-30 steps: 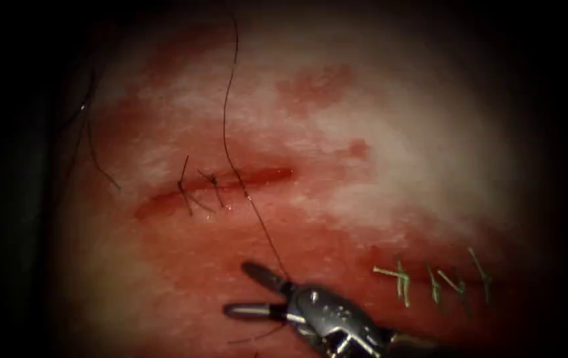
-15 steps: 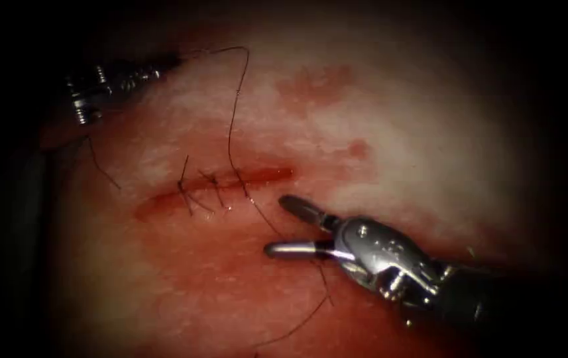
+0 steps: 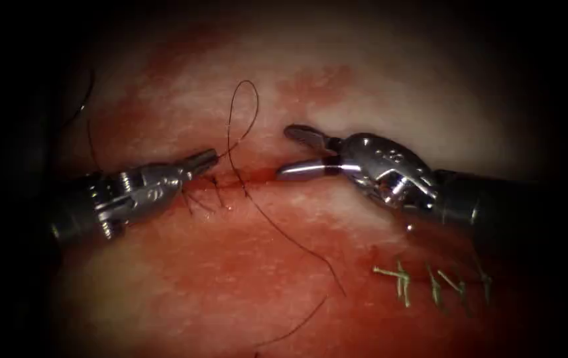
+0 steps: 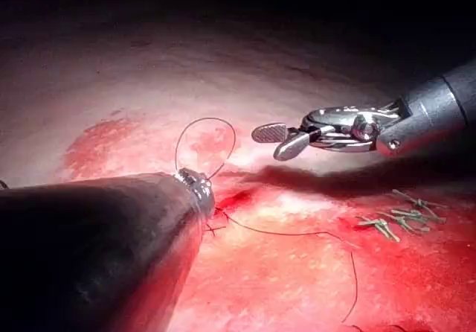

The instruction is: Wound Closure

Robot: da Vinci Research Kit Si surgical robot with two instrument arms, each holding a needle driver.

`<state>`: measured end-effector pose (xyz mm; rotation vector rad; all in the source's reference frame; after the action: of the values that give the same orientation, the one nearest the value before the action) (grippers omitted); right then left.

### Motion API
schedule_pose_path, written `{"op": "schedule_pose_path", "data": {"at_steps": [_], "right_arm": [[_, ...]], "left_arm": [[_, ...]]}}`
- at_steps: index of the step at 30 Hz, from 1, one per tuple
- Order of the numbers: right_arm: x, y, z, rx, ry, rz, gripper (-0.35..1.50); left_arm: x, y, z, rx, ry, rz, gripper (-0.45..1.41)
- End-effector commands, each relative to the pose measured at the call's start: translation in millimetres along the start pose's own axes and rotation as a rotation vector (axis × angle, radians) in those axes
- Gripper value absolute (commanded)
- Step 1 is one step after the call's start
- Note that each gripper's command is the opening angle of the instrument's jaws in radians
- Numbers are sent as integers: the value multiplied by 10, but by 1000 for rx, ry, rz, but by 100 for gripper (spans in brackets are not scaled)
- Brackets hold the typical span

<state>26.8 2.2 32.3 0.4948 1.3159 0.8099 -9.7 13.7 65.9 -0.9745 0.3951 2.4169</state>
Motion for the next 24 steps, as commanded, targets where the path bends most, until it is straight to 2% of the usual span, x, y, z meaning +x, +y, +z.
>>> {"op": "schedule_pose_path", "data": {"at_steps": [1, 3, 5, 6, 10, 15, 17, 20, 24], "right_arm": [[-3, 11, 10, 13, -4, -7, 44], [-9, 24, 13, 35, -28, -13, 1], [-16, 35, 16, 53, -48, -26, -25], [-19, 39, 18, 59, -53, -30, -28], [-34, 57, 31, 66, -52, -45, -31], [-33, 70, 52, 80, -28, -48, -28], [-25, 71, 62, 133, 40, -47, -28], [-11, 70, 69, 173, 52, -43, -23], [8, 69, 68, 278, 91, 18, -21]], "left_arm": [[3, 4, 9, -6, 6, -6, -45], [9, 11, 7, -14, 18, -6, -45], [12, 13, 3, -21, 26, -12, -45], [14, 15, 0, -25, 30, -12, -45], [21, 23, -9, -33, 39, -12, -45], [31, 33, -12, -41, 53, -13, -45], [36, 39, -3, -42, 56, -14, -45], [36, 44, 10, -48, 57, -13, -45], [32, 46, 29, -59, 57, -10, -45]]}}
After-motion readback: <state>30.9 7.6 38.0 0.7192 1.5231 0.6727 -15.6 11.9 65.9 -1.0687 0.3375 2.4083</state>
